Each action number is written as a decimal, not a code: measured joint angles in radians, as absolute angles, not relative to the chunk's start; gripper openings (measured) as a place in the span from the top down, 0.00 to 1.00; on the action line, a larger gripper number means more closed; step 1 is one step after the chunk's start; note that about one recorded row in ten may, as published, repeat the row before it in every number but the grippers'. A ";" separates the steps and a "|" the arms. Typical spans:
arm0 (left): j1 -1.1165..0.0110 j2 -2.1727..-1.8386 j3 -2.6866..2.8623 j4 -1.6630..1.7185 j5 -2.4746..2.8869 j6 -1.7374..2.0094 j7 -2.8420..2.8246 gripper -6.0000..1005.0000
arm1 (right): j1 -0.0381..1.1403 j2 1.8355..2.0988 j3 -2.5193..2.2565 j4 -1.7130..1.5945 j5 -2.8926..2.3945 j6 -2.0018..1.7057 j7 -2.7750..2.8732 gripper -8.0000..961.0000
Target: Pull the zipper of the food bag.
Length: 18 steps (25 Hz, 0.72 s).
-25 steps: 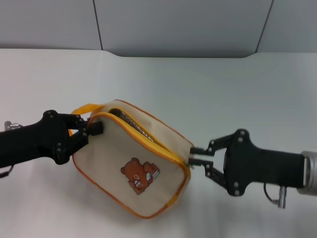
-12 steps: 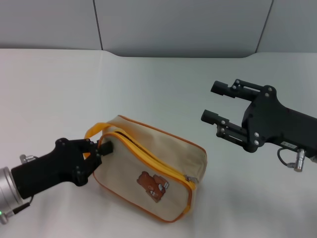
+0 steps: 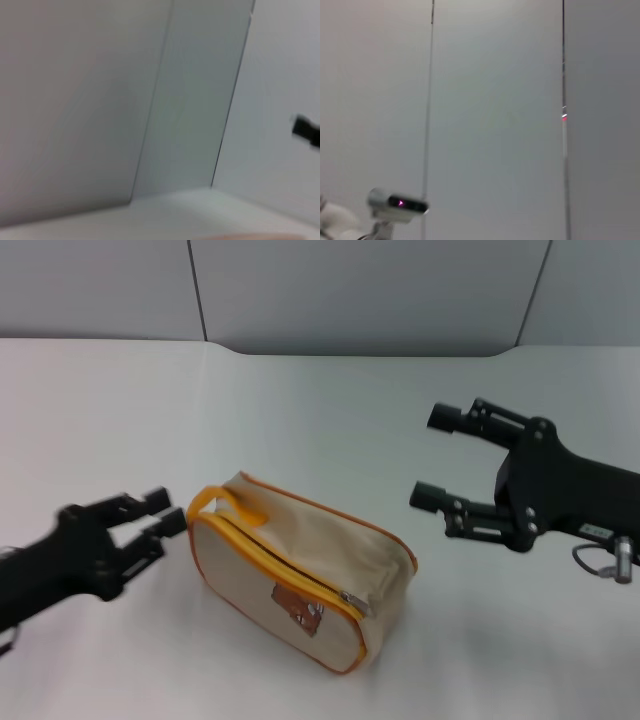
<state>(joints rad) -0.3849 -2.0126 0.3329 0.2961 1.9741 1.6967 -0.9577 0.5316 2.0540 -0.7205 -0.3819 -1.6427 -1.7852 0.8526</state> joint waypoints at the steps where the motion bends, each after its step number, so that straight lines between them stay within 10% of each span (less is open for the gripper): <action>1: -0.378 -1.988 0.315 0.296 1.974 1.775 -0.978 0.89 | 0.538 2.045 -0.721 -0.386 -1.682 -1.811 0.890 0.17; 8: -0.419 -1.930 0.449 0.306 1.991 1.979 -1.023 0.57 | 0.568 2.032 -0.731 -0.393 -1.823 -1.843 0.946 0.16; 18: -0.472 -1.966 0.580 0.388 1.993 1.961 -1.058 0.20 | 0.569 2.038 -0.730 -0.386 -1.870 -1.843 0.955 0.16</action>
<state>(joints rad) -0.4722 -1.9657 0.5801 0.3876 1.9934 1.9605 -1.0580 0.5688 2.0380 -0.7301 -0.3861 -1.8701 -1.8434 0.9553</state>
